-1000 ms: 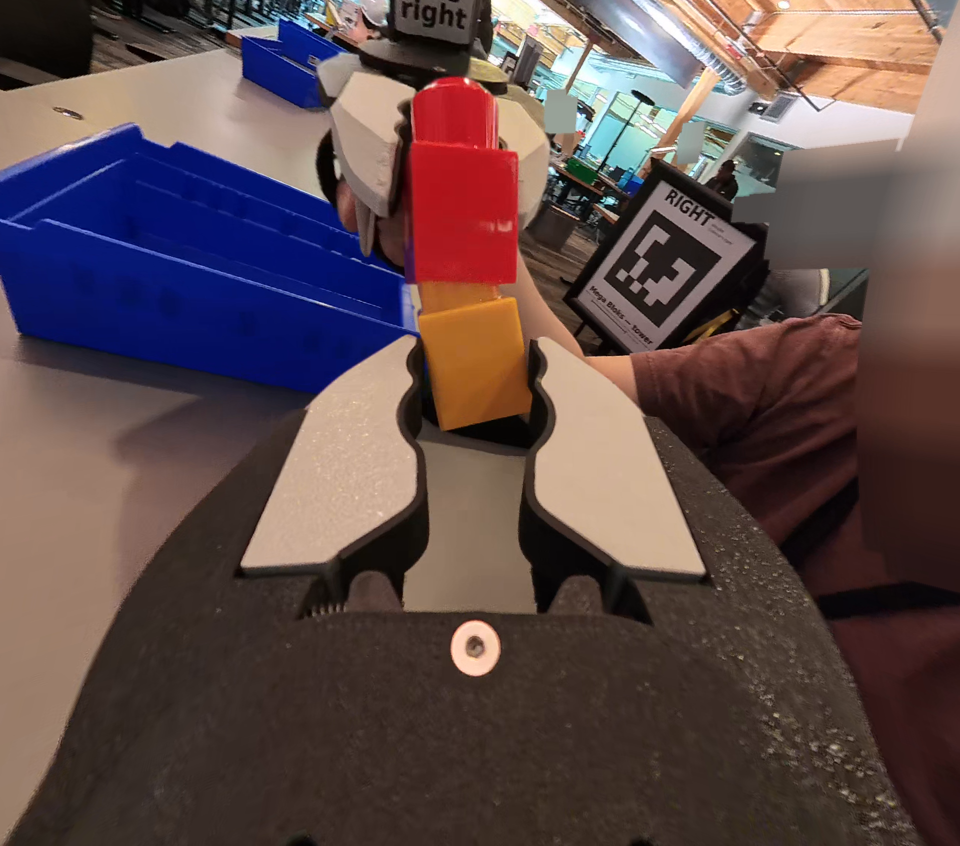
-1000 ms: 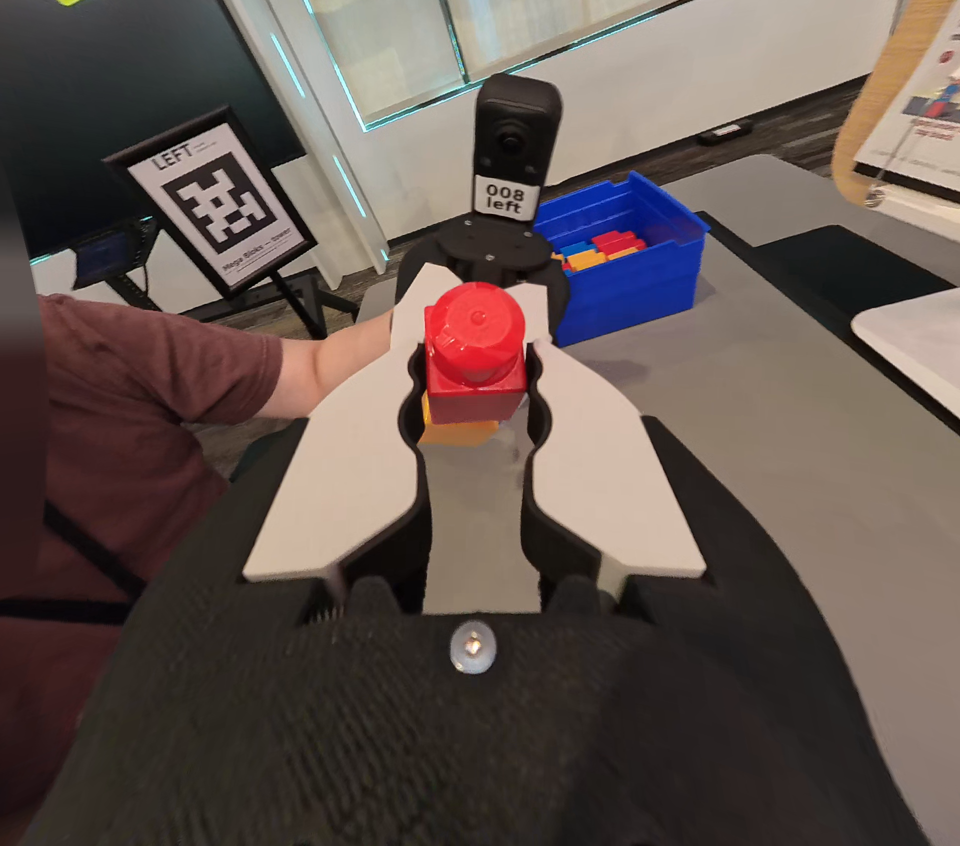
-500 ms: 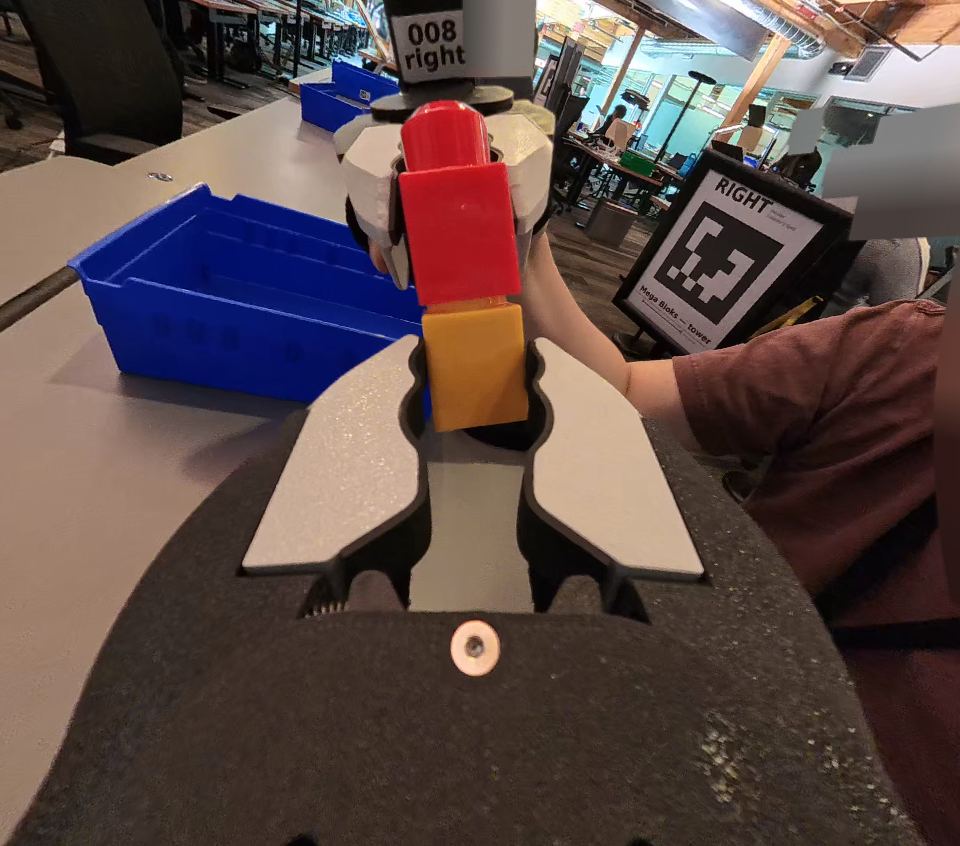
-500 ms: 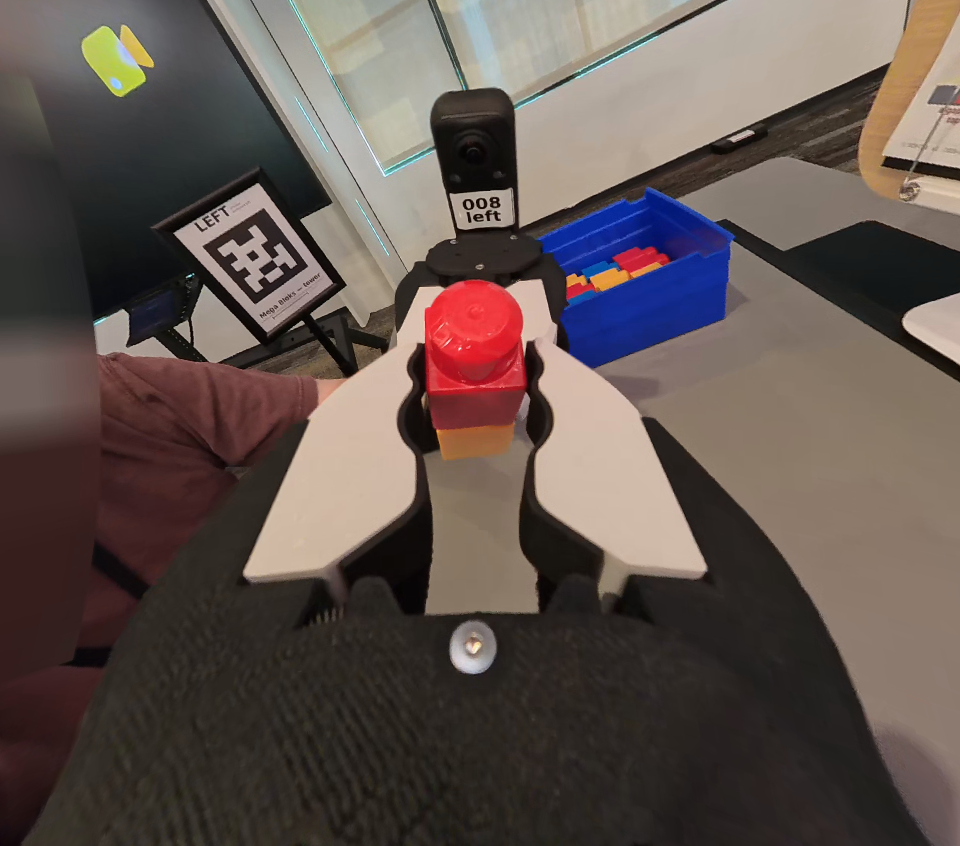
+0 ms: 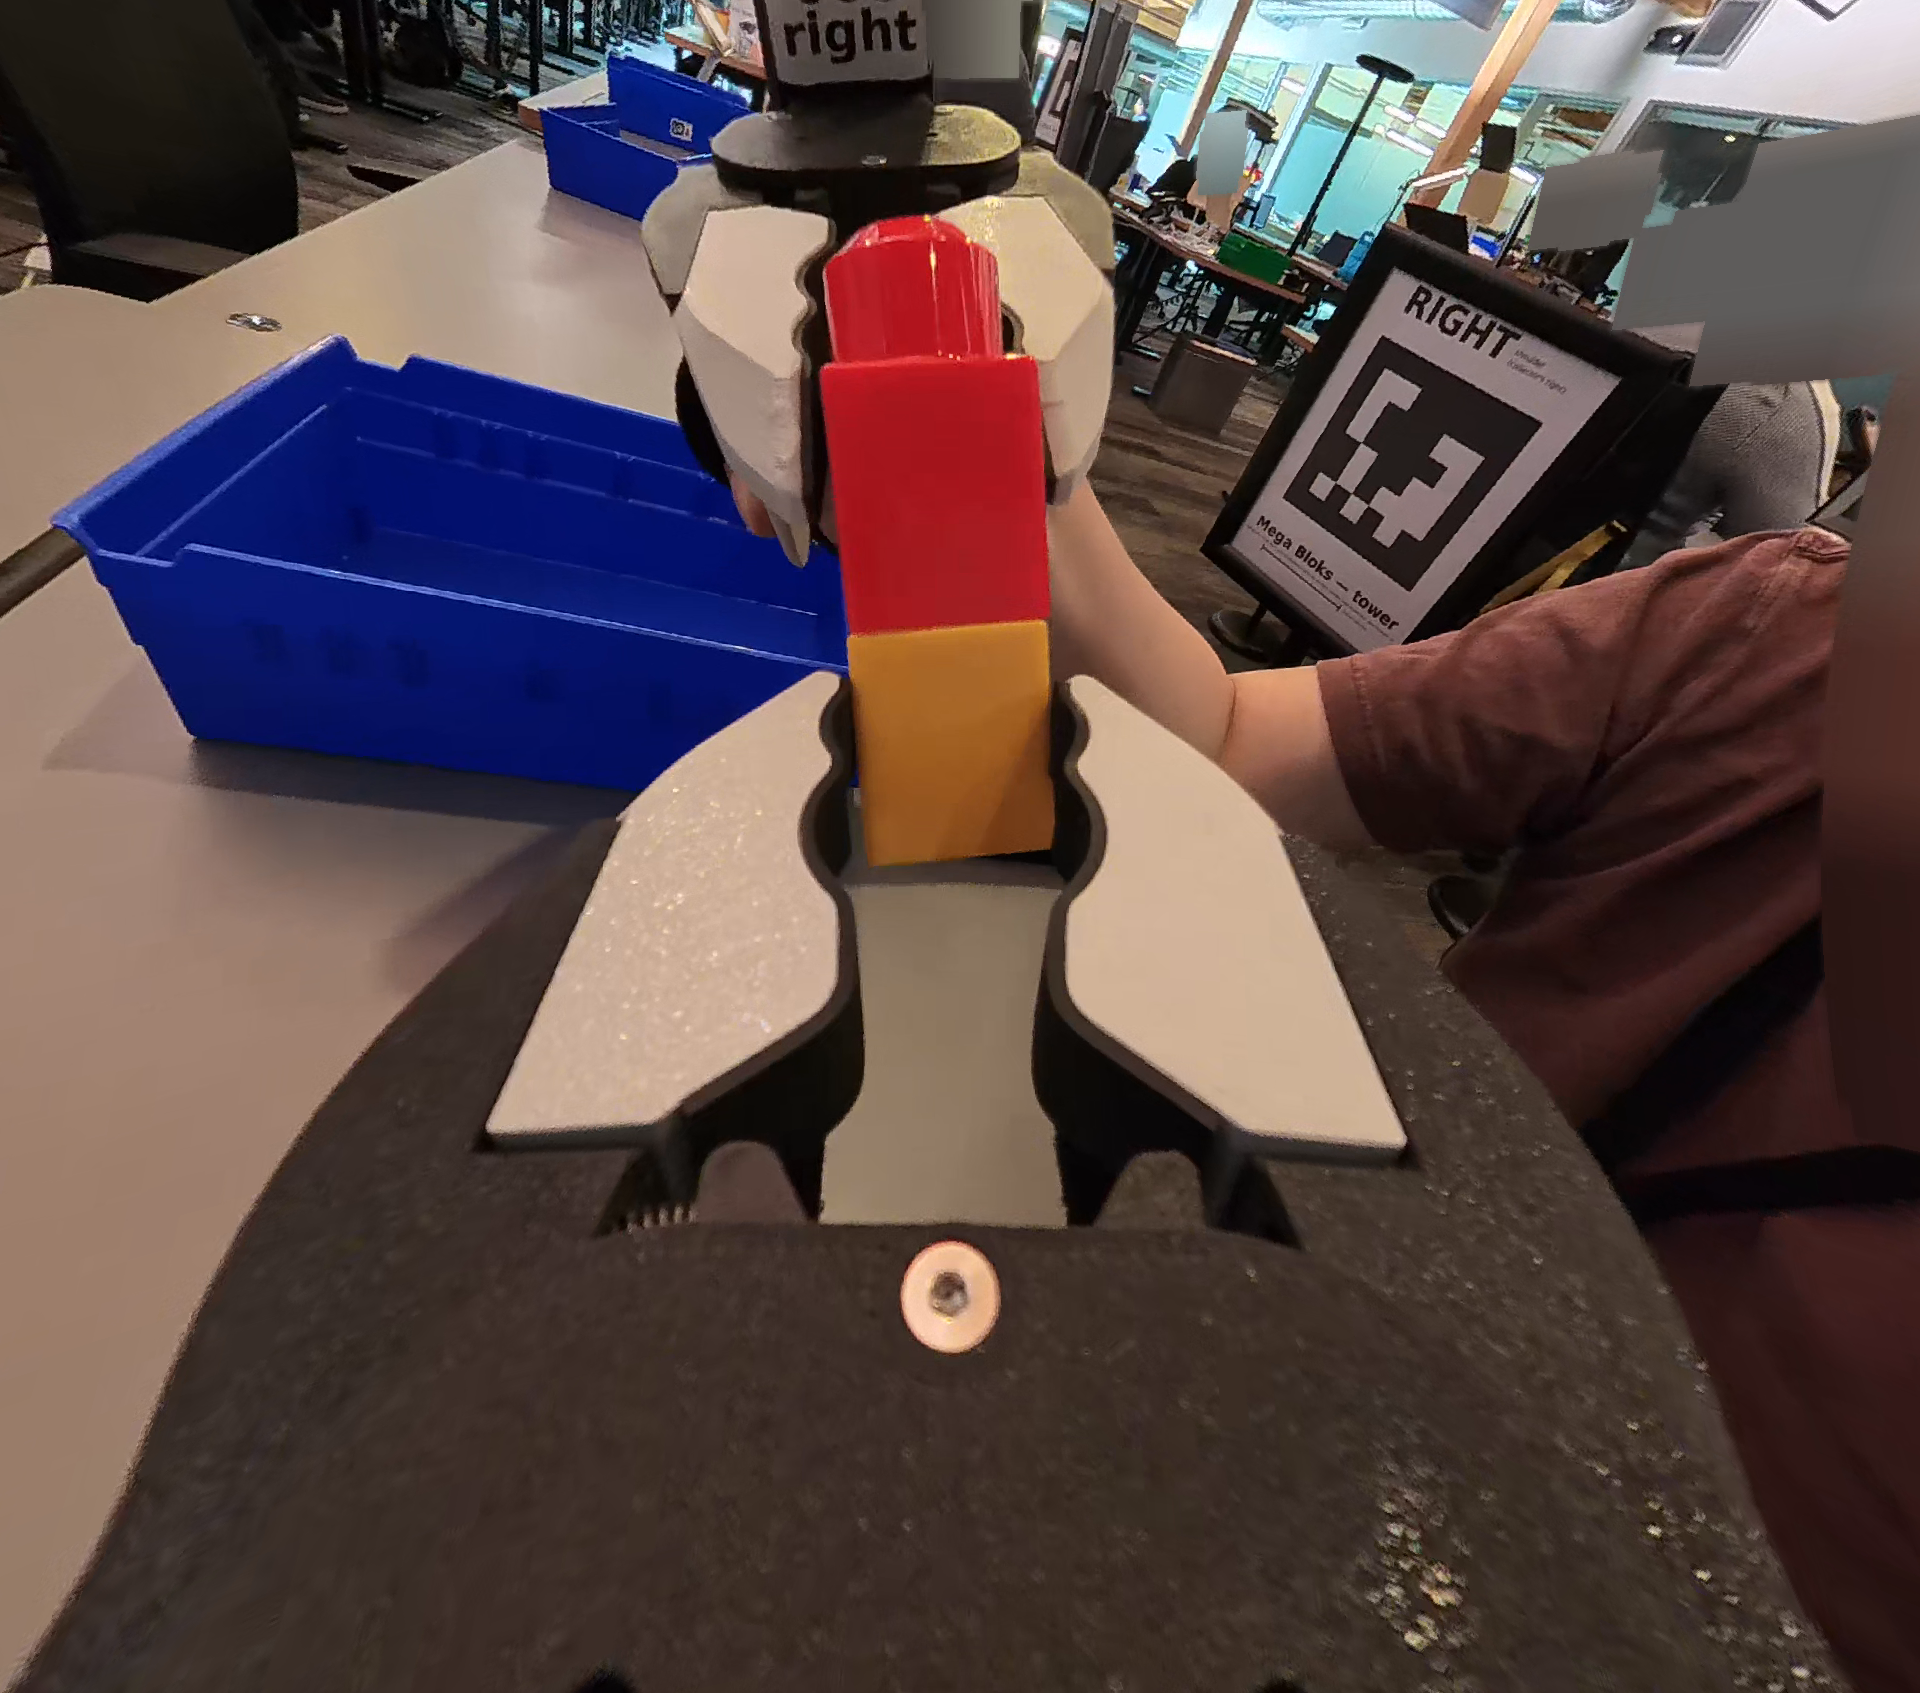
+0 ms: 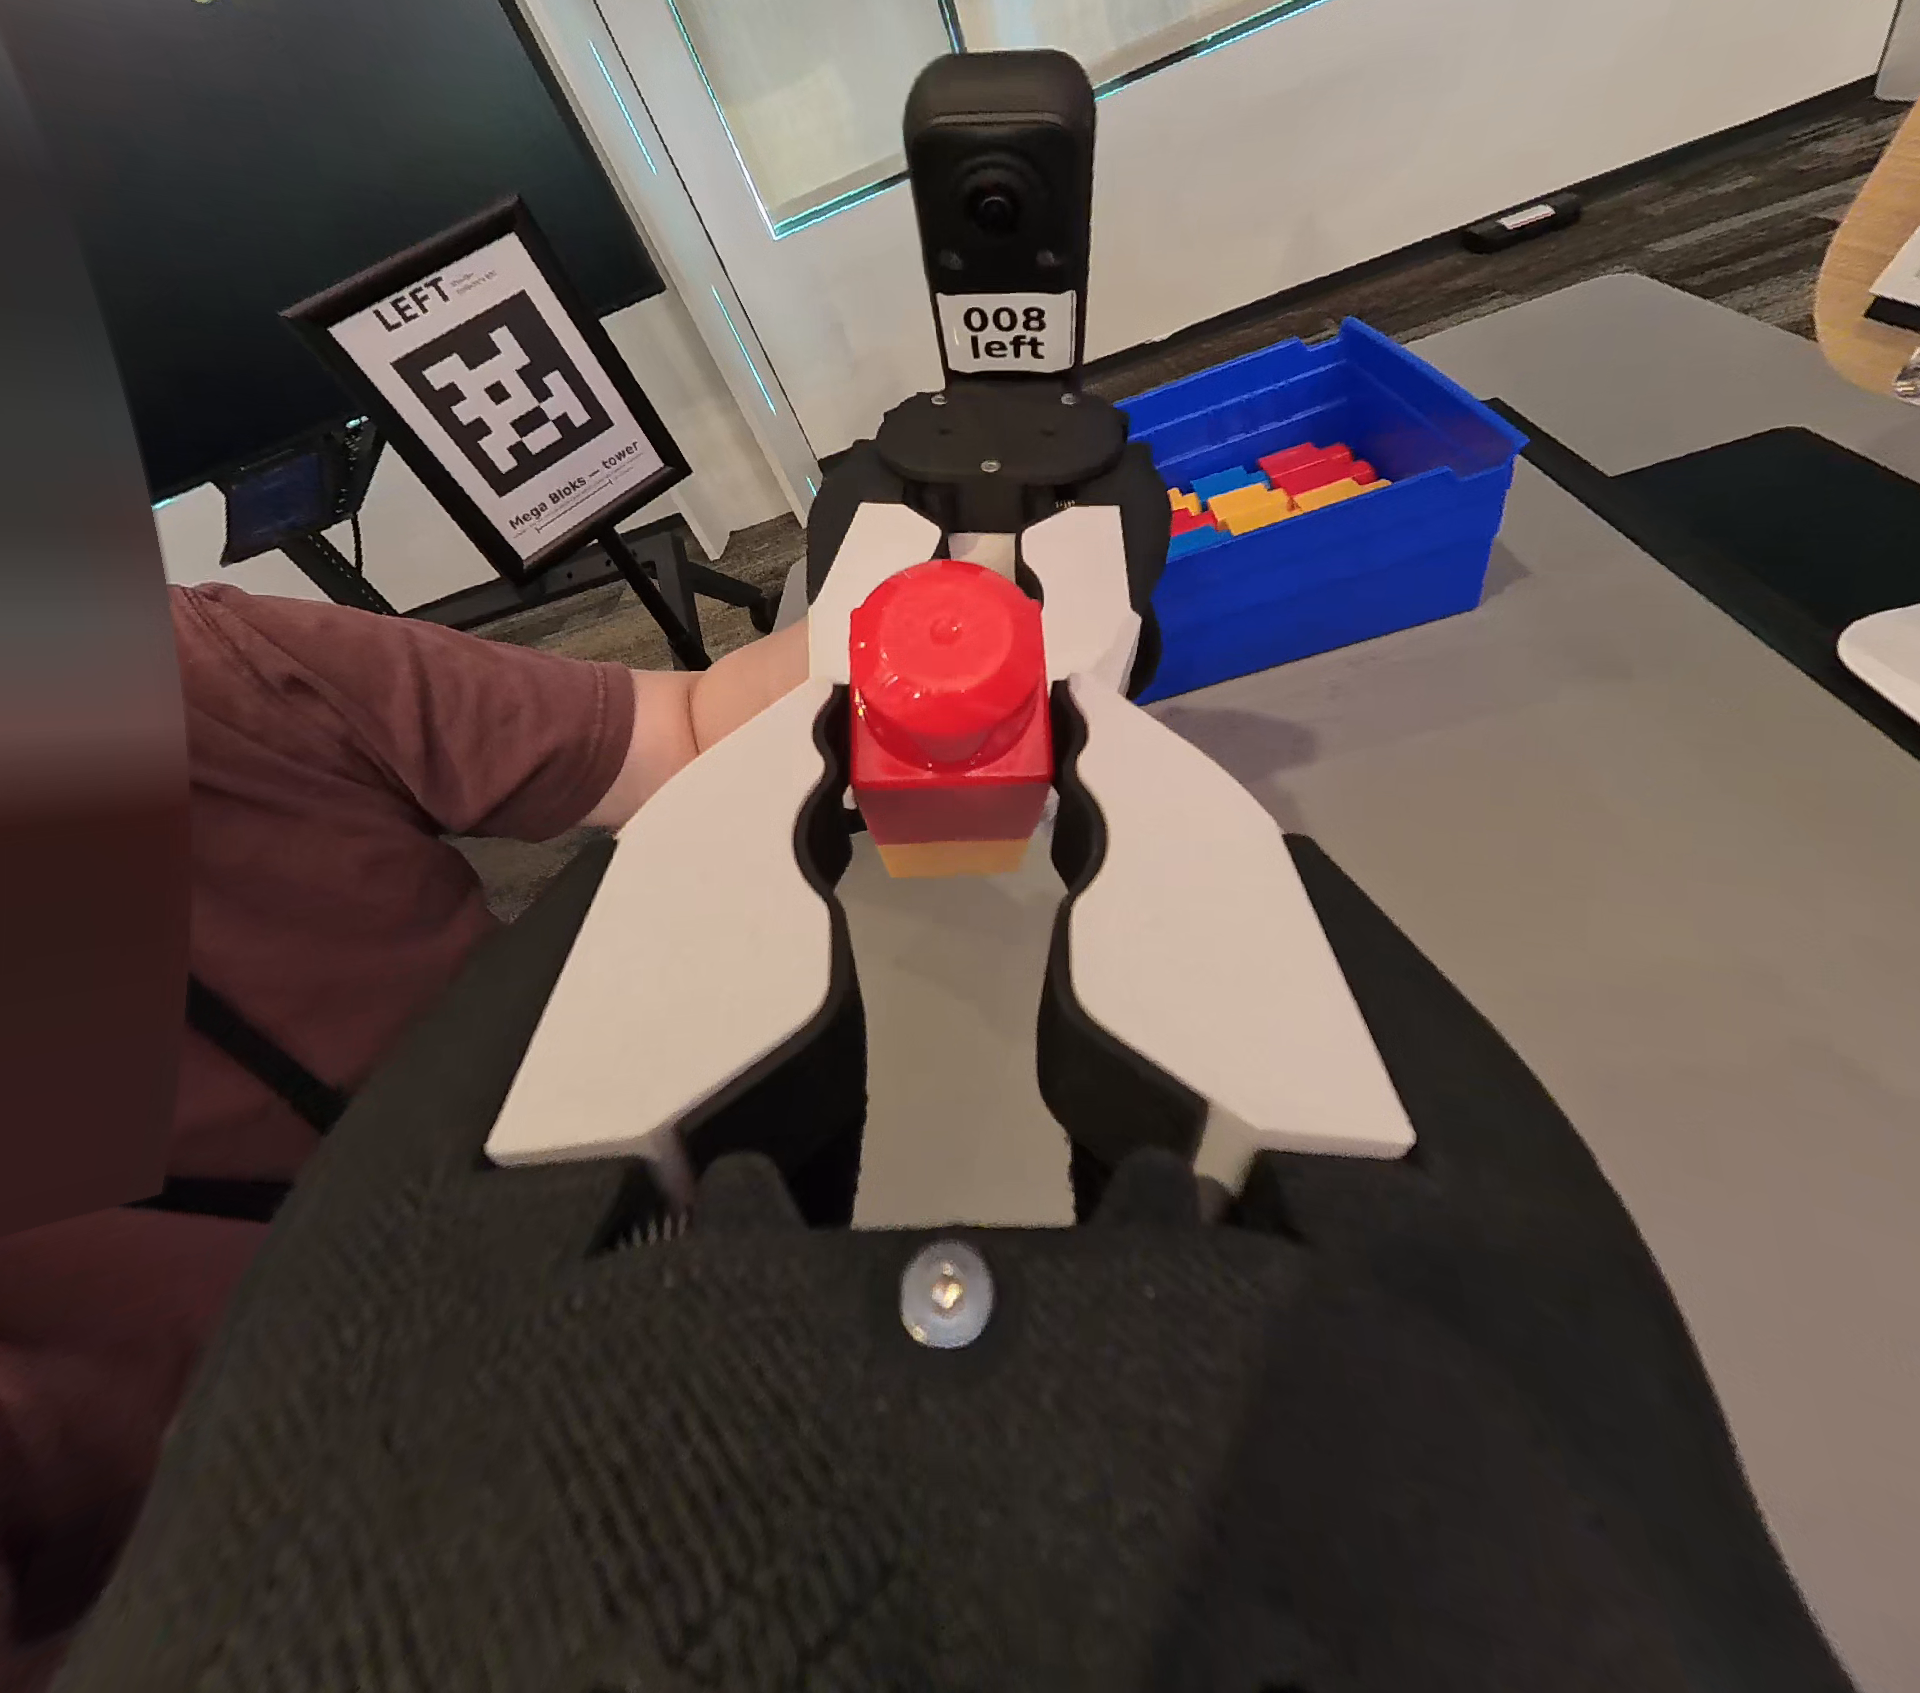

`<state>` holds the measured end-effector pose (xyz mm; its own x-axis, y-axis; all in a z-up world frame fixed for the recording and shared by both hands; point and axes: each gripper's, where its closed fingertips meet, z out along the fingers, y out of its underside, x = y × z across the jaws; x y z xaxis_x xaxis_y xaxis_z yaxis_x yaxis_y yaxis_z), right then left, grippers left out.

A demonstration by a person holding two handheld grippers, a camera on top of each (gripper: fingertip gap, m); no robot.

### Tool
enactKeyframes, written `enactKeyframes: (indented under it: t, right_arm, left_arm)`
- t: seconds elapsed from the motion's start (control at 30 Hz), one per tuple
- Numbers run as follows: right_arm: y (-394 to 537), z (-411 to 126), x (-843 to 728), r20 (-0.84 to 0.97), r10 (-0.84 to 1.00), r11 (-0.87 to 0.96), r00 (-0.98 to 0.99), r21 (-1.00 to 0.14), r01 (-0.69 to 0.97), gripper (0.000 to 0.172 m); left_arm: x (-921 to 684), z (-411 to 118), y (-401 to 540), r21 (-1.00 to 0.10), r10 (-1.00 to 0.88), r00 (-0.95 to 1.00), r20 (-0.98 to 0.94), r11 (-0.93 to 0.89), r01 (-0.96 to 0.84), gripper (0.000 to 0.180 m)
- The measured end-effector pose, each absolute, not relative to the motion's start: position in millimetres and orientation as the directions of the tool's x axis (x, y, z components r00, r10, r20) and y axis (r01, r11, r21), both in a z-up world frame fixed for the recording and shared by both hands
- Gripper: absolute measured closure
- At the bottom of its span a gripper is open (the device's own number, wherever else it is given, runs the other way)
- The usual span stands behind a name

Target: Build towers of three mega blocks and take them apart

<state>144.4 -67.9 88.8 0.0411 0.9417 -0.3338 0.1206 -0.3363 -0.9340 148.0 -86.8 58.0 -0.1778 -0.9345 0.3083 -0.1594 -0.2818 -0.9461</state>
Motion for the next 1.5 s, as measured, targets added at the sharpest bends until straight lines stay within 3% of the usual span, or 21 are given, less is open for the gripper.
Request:
enactKeyframes:
  t: [0.47,0.67,0.77,0.83,0.87,1.13,1.23,1.33,1.5]
  right_arm:
    - [-71.7,88.0,144.3,-0.291,0.955,-0.296,0.055,-0.943,0.15,0.134]
    - [-64.5,98.6,142.8,-0.243,0.964,-0.254,0.11,-0.963,0.093,0.133]
    - [-56.8,88.8,138.3,-0.183,0.966,-0.21,0.181,-0.967,0.142,0.108]
    - [-63.2,97.8,133.0,-0.195,0.973,-0.207,0.124,-0.974,0.091,0.13]
    - [-65.5,102.4,130.5,-0.217,0.971,-0.223,0.1,-0.973,0.059,0.133]
    - [-59.1,99.5,126.6,-0.255,0.961,-0.261,0.109,-0.964,0.047,0.134]
    - [-58.3,99.7,128.1,-0.253,0.961,-0.259,0.108,-0.965,0.046,0.134]
    - [-54.9,105.5,134.5,-0.26,0.958,-0.263,0.119,-0.965,0.012,0.134]
    - [-50.1,108.6,149.7,-0.261,0.955,-0.264,0.142,-0.965,0.001,0.134]
  left_arm:
    - [148.2,57.2,-88.2,-0.955,-0.95,-0.158,0.27,-0.243,-0.172,0.145]
    - [149.7,67.6,-83.6,-0.962,-0.954,-0.137,0.266,-0.254,-0.099,0.145]
    - [144.8,77.5,-82.7,-0.963,-0.951,-0.15,0.271,-0.267,-0.047,0.145]
    - [142.8,77.9,-80.5,-0.967,-0.957,-0.135,0.255,-0.252,-0.043,0.145]
    - [142.3,78.8,-81.2,-0.967,-0.957,-0.142,0.254,-0.251,-0.04,0.145]
    - [142.2,74.0,-75.0,-0.961,-0.955,-0.11,0.275,-0.271,-0.057,0.145]
    - [137.7,75.1,-66.1,-0.958,-0.958,-0.055,0.283,-0.28,-0.053,0.127]
    - [120.4,86.7,-59.4,-0.963,-0.963,-0.017,0.27,-0.269,-0.032,0.128]
    - [44.1,123.3,-43.0,-0.989,-0.947,0.3,0.118,-0.138,-0.045,0.132]
